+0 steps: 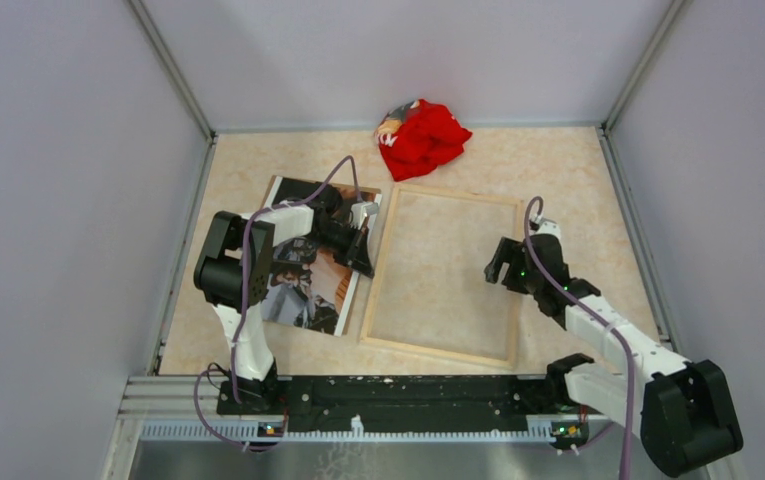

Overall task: Put the photo into the frame
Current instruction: Place the photo frame item in the photo frame.

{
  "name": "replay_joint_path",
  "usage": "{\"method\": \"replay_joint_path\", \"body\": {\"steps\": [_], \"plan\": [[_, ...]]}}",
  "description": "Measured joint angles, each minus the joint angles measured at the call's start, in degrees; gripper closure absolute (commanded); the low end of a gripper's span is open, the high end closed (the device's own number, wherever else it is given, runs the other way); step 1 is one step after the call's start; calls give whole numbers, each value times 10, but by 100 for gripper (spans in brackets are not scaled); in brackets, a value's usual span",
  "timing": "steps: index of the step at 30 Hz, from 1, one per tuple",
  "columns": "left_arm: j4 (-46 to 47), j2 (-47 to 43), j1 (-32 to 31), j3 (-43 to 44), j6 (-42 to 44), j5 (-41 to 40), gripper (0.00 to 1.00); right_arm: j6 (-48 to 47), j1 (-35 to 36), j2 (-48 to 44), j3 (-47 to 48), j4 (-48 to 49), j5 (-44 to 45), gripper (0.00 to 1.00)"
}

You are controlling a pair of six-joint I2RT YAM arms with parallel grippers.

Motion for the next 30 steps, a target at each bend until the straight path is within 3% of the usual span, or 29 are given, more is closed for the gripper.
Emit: {"method": "replay_joint_path", "body": {"steps": [13, 30], "plan": [[0, 0, 0, 0, 1, 0, 100, -4, 1, 34, 71, -50, 47, 26], [0, 0, 2, -1, 2, 4, 100, 24, 0, 55, 39, -58, 40, 31]]}}
